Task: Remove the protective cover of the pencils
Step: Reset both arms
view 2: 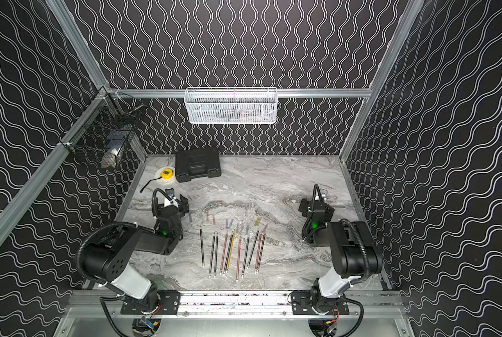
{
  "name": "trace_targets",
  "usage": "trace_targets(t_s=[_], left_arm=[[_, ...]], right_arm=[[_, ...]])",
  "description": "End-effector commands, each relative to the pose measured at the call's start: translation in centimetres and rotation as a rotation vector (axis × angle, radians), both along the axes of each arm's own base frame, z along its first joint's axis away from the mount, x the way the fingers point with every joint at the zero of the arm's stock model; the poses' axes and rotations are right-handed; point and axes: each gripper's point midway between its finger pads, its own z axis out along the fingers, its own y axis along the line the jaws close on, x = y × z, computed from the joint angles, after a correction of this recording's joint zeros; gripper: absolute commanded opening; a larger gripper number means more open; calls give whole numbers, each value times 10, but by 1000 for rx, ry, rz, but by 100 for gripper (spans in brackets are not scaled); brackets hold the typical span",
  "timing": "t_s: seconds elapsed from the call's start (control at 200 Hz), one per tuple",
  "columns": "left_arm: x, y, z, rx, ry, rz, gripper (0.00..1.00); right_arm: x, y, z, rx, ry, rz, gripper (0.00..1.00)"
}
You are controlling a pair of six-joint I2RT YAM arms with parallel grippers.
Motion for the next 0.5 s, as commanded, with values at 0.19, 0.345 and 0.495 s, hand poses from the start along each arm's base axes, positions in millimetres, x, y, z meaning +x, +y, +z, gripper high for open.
trace_targets(t_s=[0.19,0.345,0.495], left_arm=[[7,-5,-36,-166,126,-129,100],[-3,-10,-44,-179,99,-176,100],[0,-12,-39,-136,70,-171,100]], right_arm=[[6,3,5,29,-25,27,100],[5,3,4,28,-23,28,100],[5,4,4,27,-24,29,100]])
